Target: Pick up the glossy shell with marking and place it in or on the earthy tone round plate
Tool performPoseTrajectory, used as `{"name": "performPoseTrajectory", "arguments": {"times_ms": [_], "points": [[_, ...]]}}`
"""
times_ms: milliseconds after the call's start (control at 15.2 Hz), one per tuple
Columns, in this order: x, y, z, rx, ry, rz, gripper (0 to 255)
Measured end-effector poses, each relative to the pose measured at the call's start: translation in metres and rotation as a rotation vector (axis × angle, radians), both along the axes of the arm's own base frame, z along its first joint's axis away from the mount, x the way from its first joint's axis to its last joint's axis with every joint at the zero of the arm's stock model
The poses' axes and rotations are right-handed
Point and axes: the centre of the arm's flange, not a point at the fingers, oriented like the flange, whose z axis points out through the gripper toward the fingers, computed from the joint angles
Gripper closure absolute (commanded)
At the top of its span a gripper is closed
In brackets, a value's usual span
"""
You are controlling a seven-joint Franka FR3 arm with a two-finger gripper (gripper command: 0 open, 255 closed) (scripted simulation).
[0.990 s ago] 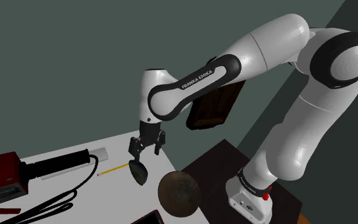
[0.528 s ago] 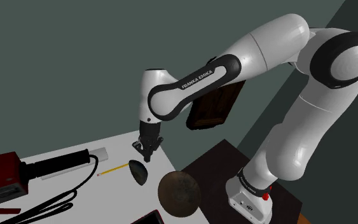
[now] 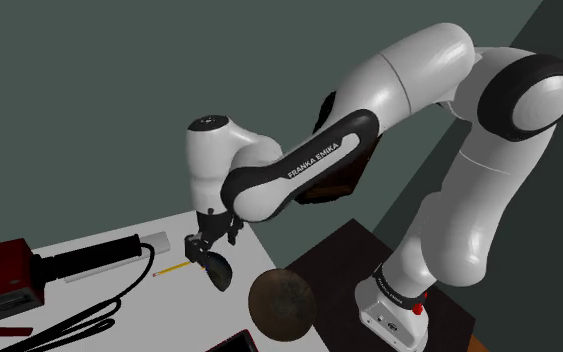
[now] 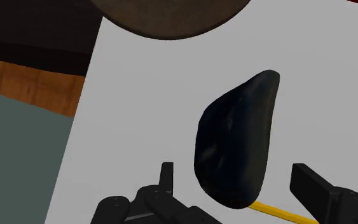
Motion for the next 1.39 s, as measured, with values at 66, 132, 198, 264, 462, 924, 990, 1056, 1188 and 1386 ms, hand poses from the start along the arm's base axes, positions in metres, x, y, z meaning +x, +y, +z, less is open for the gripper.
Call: {"name": "performPoseTrajectory", "arguments": {"times_ms": [66, 132, 198, 264, 462, 924, 990, 1056, 1188, 1386], "points": [[-0.003, 0.011, -0.003, -0.031, -0.034, 0.027, 0], [-0.006, 0.016, -0.008, -0.046, -0.053, 0.041, 0], [-0.007, 0.018, -0.013, -0.053, -0.062, 0.047, 0], [-0.007, 0.018, -0.019, -0.057, -0.067, 0.051, 0], [-0.009, 0.016, -0.034, -0.061, -0.072, 0.053, 0], [-0.009, 0.015, -0.042, -0.061, -0.073, 0.054, 0], [-0.009, 0.015, -0.042, -0.061, -0.073, 0.054, 255], [-0.009, 0.015, -0.042, -0.060, -0.073, 0.054, 255], [-0.009, 0.015, -0.042, -0.060, -0.074, 0.053, 255], [-0.009, 0.015, -0.042, -0.061, -0.073, 0.053, 255]]}}
